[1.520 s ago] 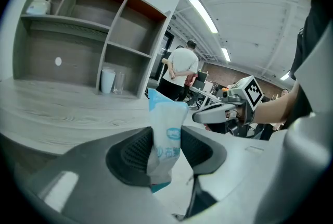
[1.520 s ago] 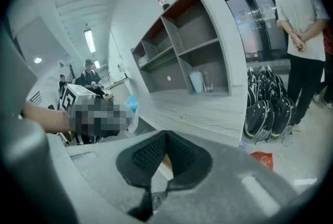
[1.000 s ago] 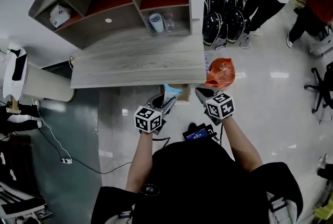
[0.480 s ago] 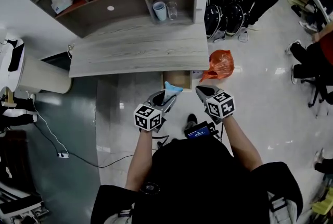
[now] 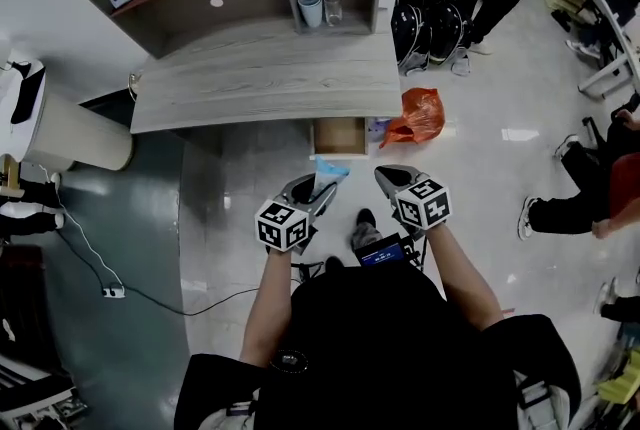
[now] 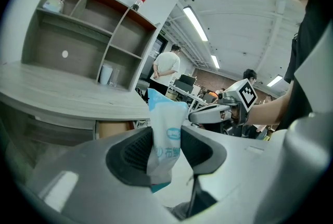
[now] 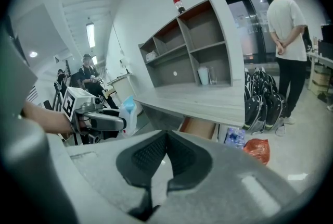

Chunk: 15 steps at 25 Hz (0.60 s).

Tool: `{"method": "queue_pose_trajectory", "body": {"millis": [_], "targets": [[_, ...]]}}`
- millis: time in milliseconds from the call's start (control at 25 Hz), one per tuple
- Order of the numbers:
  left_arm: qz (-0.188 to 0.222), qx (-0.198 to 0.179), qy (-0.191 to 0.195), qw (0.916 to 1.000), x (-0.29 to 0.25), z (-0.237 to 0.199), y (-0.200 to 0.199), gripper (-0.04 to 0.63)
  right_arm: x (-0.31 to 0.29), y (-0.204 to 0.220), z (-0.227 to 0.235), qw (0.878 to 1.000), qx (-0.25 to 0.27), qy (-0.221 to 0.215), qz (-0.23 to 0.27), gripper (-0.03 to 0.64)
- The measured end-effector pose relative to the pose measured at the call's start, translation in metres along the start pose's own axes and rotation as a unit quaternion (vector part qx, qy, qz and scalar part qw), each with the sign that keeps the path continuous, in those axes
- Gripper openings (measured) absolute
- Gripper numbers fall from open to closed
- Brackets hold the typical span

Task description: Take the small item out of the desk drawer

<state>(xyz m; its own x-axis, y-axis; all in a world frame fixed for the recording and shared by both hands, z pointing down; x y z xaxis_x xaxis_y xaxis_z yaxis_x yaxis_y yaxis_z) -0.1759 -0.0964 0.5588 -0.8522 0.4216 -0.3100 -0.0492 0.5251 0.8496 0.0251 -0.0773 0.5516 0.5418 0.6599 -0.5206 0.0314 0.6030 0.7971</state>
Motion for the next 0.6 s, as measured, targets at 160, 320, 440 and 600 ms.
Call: {"method": "queue_pose_trajectory", "body": {"millis": [160, 320, 440, 600], "targets": [[0.001, -0.004, 0.007, 1.0, 0.012, 0.011, 0.012, 0.172, 0.011, 0.014, -0.016, 1.0, 0.002, 0.003, 0.001, -0.003], [0.003, -0.007, 0.013, 0.9999, 0.023, 0.02, 0.018, 0.172, 0.02, 0.023, -0.03, 1.0, 0.006, 0.007, 0.001, -0.003], [0.003, -0.01, 0.018, 0.9998, 0.031, 0.026, 0.023, 0.172, 0.026, 0.029, -0.04, 1.0, 0.008, 0.01, 0.005, -0.003], [0.0, -0.014, 0.025, 0.9996, 0.041, 0.034, 0.03, 0.172, 0.035, 0.039, -0.053, 1.0, 0.01, 0.015, 0.009, -0.003]]}}
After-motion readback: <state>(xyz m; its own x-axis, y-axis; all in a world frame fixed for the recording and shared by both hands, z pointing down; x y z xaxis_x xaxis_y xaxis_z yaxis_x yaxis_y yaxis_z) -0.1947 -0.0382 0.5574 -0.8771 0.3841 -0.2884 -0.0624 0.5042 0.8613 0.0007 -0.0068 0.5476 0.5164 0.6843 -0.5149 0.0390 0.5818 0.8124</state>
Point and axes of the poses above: the fingertips, and each gripper's own axes: x backward along the fingers, z to its right, y out of its underside, the point moved 7 cm from there along x, backward along the fingers, and after that the axes turned 3 degrees about z, right-handed, at the moved point
